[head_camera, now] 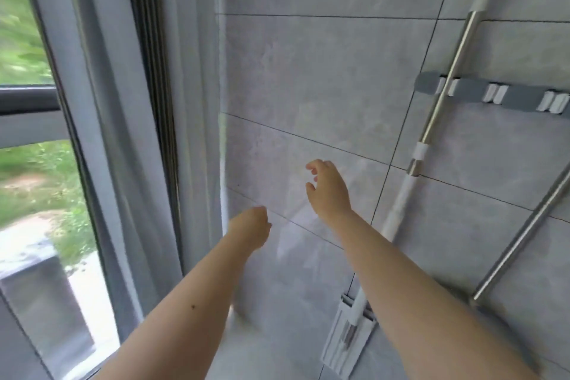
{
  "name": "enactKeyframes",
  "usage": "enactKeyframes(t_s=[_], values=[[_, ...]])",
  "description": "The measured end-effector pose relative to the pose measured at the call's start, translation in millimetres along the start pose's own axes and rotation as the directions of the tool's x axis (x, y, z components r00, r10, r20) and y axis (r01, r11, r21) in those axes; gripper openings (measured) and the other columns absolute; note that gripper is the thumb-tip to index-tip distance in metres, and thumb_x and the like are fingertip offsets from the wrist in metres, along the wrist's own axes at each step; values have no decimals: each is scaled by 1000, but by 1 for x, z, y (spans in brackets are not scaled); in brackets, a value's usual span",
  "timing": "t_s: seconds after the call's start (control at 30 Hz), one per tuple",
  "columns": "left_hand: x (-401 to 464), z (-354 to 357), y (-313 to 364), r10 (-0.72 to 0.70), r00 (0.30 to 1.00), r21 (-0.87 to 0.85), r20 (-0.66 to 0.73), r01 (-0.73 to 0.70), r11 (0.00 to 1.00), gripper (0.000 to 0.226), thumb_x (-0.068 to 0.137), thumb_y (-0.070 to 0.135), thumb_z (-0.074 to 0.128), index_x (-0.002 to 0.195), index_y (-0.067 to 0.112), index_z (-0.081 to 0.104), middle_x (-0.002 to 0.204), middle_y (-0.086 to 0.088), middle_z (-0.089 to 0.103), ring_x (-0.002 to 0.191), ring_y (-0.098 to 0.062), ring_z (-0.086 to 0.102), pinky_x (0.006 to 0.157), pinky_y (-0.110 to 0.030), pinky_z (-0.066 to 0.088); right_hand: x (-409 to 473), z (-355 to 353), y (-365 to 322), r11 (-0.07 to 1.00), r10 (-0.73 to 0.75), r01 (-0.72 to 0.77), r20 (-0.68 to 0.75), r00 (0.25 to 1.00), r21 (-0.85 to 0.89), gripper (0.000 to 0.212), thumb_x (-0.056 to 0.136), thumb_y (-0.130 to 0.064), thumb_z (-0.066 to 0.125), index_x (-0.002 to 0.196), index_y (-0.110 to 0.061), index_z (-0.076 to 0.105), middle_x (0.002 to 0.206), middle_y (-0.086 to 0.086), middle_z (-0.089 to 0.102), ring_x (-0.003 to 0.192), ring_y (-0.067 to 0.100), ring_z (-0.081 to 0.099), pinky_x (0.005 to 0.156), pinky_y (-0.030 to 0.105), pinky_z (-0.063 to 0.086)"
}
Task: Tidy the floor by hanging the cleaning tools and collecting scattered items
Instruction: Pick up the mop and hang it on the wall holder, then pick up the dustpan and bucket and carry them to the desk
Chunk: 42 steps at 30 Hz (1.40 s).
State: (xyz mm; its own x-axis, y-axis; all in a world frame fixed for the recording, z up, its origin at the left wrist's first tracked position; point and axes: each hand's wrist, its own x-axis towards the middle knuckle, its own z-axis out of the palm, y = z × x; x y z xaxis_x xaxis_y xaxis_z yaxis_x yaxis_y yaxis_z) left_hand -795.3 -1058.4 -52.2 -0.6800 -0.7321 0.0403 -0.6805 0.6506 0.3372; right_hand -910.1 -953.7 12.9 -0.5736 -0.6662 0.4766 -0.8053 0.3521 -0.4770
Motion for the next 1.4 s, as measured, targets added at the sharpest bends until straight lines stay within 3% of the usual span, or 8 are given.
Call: enactKeyframes(t_s=[0.23, 0.57, 0.67, 0.93, 1.03, 1.17, 1.3, 1.4], values=[[-89, 9, -119, -369, 929, 12, 36, 369, 930, 31, 96, 18, 40, 119, 8, 57, 127, -14, 60, 117, -33, 58, 95, -39, 47, -57, 92, -40, 991, -106, 80, 277, 955, 106, 35, 86, -2, 53, 121, -10, 56, 121, 10, 56, 106, 27, 57, 90, 34, 46], [-164, 44, -227, -585, 810, -20, 34, 586, 810, 28, 96, 25, 43, 111, 8, 60, 118, -11, 63, 107, -30, 60, 81, -32, 46, -126, 223, -96, 981, -194, 131, 637, 746, 146, 33, 88, -9, 56, 121, -12, 56, 122, 9, 57, 108, 27, 58, 94, 33, 48], [-172, 64, -251, -619, 780, -31, 86, 624, 781, 28, 97, 25, 45, 111, 8, 61, 116, -11, 65, 99, -27, 61, 82, -32, 47, -143, 260, -102, 987, -162, 106, 730, 664, 122, 32, 89, -9, 56, 121, -13, 56, 124, 8, 57, 110, 26, 58, 93, 31, 47], [-166, 114, -309, -632, 736, -95, 242, 666, 740, 27, 95, 25, 48, 111, 7, 60, 119, -12, 64, 111, -29, 58, 91, -34, 47, -188, 350, -101, 999, -40, 15, 882, 469, 37, 31, 88, -4, 55, 118, -7, 57, 110, 11, 60, 95, 20, 55, 92, 30, 49], [-161, 138, -321, -635, 709, -132, 307, 692, 710, 28, 95, 25, 47, 114, 8, 58, 124, -11, 60, 114, -28, 56, 92, -33, 45, -196, 375, -97, 1000, 10, -20, 908, 418, -2, 32, 88, -5, 56, 120, -10, 56, 119, 13, 60, 99, 24, 56, 89, 28, 48], [-159, 175, -325, -647, 644, -142, 408, 745, 651, 29, 95, 26, 49, 118, 10, 55, 128, -12, 58, 117, -29, 56, 97, -36, 46, -203, 405, -83, 999, 49, -39, 939, 340, -38, 32, 85, -1, 57, 116, -10, 58, 103, 8, 51, 92, 17, 47, 92, 27, 47], [-161, 206, -325, -653, 590, -137, 475, 783, 607, 33, 94, 25, 49, 124, 12, 52, 133, -9, 56, 121, -29, 54, 100, -37, 45, -208, 427, -69, 997, 72, -48, 973, 217, -63, 38, 86, 1, 55, 123, -7, 56, 106, 7, 49, 101, 20, 53, 95, 26, 45], [-163, 228, -322, -683, 522, -114, 511, 829, 548, 41, 94, 23, 47, 132, 9, 47, 138, -12, 52, 126, -30, 50, 103, -37, 42, -213, 439, -59, 996, 88, -43, 987, 131, -83, 39, 89, -5, 57, 127, -7, 54, 127, 11, 56, 121, 26, 54, 102, 29, 43]])
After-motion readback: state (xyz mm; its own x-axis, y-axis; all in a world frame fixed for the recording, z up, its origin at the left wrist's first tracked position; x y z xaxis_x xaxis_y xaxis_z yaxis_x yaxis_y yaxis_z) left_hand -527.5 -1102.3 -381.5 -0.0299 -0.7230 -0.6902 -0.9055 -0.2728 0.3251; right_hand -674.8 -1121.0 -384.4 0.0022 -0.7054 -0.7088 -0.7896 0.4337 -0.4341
